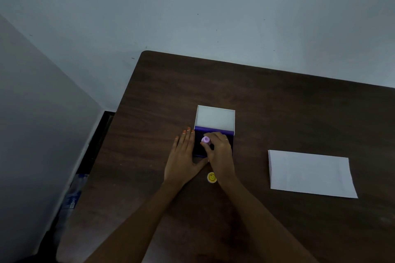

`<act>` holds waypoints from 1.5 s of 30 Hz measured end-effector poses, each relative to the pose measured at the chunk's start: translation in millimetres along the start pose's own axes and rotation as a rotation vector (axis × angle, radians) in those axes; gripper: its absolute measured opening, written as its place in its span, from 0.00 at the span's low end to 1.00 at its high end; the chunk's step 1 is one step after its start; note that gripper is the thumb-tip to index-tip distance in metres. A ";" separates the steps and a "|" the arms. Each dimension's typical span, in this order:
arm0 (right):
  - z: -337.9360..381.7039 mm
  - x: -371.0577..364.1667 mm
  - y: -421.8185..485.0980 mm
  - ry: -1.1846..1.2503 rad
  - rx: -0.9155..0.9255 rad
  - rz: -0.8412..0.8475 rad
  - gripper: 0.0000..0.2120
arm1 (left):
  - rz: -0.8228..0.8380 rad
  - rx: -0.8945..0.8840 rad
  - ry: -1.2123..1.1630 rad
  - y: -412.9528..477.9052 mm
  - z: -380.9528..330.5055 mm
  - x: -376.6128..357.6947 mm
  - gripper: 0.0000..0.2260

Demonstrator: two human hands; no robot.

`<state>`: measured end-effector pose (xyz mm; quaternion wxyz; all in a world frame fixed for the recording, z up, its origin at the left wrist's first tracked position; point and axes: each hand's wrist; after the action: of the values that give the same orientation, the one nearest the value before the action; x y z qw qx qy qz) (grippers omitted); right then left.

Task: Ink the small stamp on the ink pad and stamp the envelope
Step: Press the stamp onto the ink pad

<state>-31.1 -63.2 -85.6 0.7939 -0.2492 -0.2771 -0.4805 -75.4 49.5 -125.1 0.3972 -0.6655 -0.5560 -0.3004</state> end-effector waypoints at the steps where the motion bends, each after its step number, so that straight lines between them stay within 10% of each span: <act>1: -0.1 -0.6 0.3 -0.001 -0.001 0.002 0.11 | 0.001 0.001 0.000 0.2 0.6 0.0 0.38; 19: 16.1 26.1 12.2 0.123 -0.105 0.145 0.05 | 0.156 0.035 -0.091 0.5 -5.6 13.2 0.39; 23: 12.4 36.0 6.1 0.416 -0.236 -0.052 0.05 | 0.152 0.015 -0.102 1.8 -5.7 18.6 0.38; 31: -1.2 56.1 -12.7 1.835 -0.565 0.005 0.10 | 0.154 0.039 -0.287 -6.0 -2.1 18.4 0.32; 45: -13.2 68.6 -39.0 1.848 -0.351 -0.034 0.08 | -0.094 -0.154 -0.360 -7.2 -53.0 23.9 0.17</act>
<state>-37.2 -130.9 -43.4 0.6431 0.1189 0.5357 -0.5342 -75.4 16.3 -76.9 0.2248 -0.7101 -0.6240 -0.2363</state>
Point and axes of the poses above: each hand's wrist, its own y-axis towards the middle knuckle, its own x-axis out of the back of the hand, z = x × y, and after that the axes turned 14 degrees about z, right-handed
